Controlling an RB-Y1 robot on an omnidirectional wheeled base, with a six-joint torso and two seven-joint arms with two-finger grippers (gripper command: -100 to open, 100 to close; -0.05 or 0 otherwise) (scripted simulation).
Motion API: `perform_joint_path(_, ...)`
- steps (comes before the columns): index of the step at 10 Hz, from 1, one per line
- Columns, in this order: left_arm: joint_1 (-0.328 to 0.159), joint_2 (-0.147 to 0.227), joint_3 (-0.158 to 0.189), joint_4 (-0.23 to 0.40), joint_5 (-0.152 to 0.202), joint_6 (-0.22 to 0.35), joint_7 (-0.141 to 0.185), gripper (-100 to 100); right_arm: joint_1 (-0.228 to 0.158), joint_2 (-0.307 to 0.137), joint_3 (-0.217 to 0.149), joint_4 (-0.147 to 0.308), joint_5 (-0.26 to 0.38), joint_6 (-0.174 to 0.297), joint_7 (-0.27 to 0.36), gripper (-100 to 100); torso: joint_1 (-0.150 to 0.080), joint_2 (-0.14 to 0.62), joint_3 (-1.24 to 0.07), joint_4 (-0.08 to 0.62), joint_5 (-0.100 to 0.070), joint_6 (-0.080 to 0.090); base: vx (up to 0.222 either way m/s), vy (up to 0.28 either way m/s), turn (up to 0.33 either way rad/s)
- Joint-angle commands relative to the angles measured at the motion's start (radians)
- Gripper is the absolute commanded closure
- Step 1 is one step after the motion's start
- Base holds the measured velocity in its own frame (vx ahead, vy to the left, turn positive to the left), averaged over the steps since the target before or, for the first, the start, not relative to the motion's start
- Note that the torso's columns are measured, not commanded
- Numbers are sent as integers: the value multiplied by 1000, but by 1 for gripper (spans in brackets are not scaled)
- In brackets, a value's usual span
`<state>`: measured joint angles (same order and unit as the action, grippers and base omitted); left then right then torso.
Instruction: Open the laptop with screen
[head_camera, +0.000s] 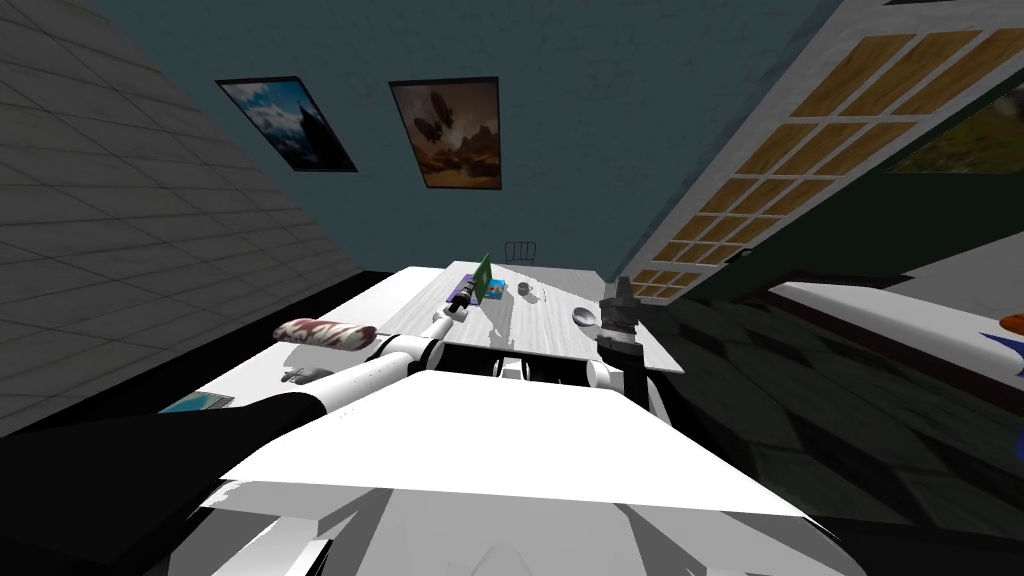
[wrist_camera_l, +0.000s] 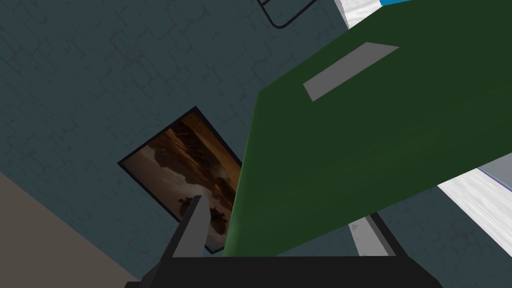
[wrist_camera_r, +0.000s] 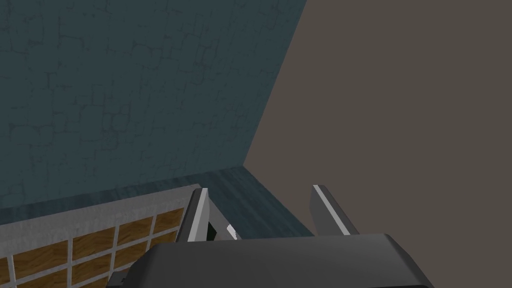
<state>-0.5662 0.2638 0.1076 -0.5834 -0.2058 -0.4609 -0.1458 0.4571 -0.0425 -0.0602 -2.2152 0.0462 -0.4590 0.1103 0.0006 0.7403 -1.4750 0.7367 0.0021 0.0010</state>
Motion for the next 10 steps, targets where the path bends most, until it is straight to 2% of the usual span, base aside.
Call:
perform_joint_path(1, -16, -15, -1, 39, 56, -10, -62, 100, 0, 0, 0, 0, 0, 0, 0, 0, -1, 0, 0, 0, 0, -1, -73, 57, -61)
perform_joint_path(3, -14, -11, -2, 22, 51, -5, -56, 100, 0, 0, 0, 0, 0, 0, 0, 0, -1, -1, -1, -1, -1, -2, -33, 32, -18)
perform_joint_path(4, -18, -61, -31, 14, 87, 3, -41, 100, 0, 0, 0, 0, 0, 0, 0, 0, -1, -3, -2, 0, -1, -2, 46, 117, 296)
perform_joint_path(5, -18, -64, -31, 14, 87, 3, -41, 100, 1, 0, 0, 0, 0, 0, 0, 0, 5, -6, -3, 0, 0, -4, 51, 139, 141)
perform_joint_path(7, -20, -117, -60, 4, 124, 13, -23, 100, 0, 0, 0, 0, 0, 0, 0, 0, 6, -7, -4, -3, 2, -1, 42, 153, 147)
perform_joint_path(10, -20, -117, -60, 4, 124, 13, -23, 100, 0, 0, 0, 0, 0, 0, 0, 0, -3, -7, -4, -3, -1, 0, 43, 45, 32)
